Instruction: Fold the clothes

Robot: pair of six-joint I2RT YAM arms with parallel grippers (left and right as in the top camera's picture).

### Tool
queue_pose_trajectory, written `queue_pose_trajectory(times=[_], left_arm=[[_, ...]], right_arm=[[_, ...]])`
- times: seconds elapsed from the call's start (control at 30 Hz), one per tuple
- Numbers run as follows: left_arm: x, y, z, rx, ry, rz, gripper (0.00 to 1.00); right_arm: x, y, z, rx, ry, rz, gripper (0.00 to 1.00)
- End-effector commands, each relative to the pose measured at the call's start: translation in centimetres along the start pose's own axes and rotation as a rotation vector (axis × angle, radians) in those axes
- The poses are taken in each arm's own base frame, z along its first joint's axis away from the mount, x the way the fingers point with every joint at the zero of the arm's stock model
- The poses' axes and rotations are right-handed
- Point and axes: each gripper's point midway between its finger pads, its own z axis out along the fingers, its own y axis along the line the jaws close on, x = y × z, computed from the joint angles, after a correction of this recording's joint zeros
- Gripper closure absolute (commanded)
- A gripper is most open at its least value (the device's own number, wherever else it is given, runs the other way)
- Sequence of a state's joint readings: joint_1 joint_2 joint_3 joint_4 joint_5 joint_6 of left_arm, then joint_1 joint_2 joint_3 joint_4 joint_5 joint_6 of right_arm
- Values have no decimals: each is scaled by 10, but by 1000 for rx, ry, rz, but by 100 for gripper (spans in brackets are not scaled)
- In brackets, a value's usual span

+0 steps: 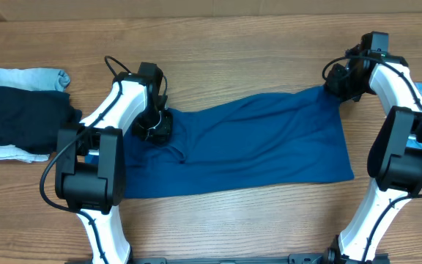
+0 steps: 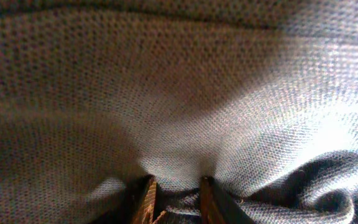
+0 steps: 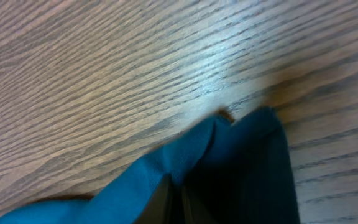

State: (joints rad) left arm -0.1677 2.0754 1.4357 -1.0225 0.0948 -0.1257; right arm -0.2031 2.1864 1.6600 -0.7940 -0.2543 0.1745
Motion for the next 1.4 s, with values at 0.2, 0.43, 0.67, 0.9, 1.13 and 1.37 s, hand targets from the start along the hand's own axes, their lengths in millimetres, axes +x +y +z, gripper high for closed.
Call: queue_pose_trajectory(times=[0.2,0.43,0.67,0.9,1.13,1.37], left_arm=[[17,4,25,1,80,-27,72],[18,5,24,0,83,-27,72],[18,5,24,0,85,-27,71],[19,5,24,0,87,-27,72],[18,5,24,0,86,-28,71],[18,5,24,0,85,-27,68]], right_arm=[[-15,60,-86,-220,-137,-398,96],[50,40,-87,-169,138,-299,96],[74,-29,-95,247,241,-42,96],[94,-62,-90,421,272,74,85],[88,-86,-94,500,221,183,57],[55,-51,-66,222,138,67,40]])
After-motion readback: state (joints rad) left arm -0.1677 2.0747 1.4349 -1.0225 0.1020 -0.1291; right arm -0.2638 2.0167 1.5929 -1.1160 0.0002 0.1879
